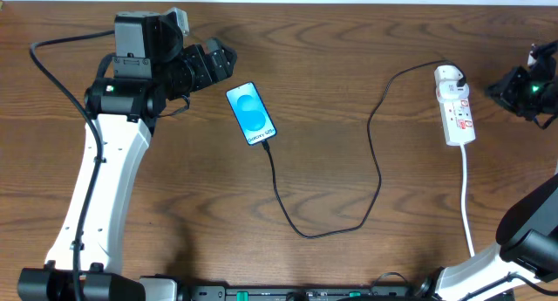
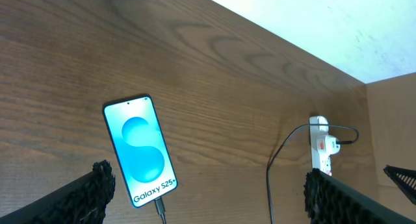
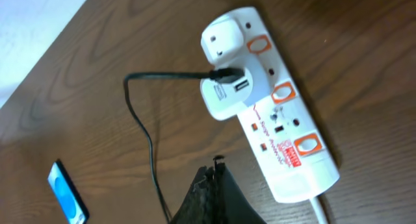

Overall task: Plug charger to phone and switch on socket
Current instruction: 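Move the right gripper to the white power strip's orange switch, then press the orange switch beside the plugged charger with the right gripper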

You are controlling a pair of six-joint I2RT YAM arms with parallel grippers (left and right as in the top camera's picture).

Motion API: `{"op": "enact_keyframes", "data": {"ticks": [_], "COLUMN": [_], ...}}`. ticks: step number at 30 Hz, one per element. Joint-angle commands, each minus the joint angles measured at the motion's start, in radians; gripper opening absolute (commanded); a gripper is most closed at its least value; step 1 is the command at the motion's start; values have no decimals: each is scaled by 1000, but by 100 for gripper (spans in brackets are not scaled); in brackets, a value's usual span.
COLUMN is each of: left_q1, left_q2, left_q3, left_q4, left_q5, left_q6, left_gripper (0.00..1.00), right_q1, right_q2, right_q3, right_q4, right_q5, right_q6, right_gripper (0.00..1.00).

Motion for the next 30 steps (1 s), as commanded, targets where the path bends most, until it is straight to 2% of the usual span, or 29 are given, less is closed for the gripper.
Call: {"op": "enact_keyframes", "data": {"ticks": [1, 30], "left_q1": [4, 4], "left_q2": [-4, -4], "left_q3": [-1, -1], "left_q4": [-3, -3], "left_q5": [-6, -6], "left_q6": [-1, -1], "left_gripper": [95, 95], "right_q1": [-6, -46], "right_q2": [31, 295], "right_q3": [17, 17], "right_q4": [21, 198], "right_q5": [14, -18], "right_q6": [16, 16], "right_gripper": [1, 1]}}
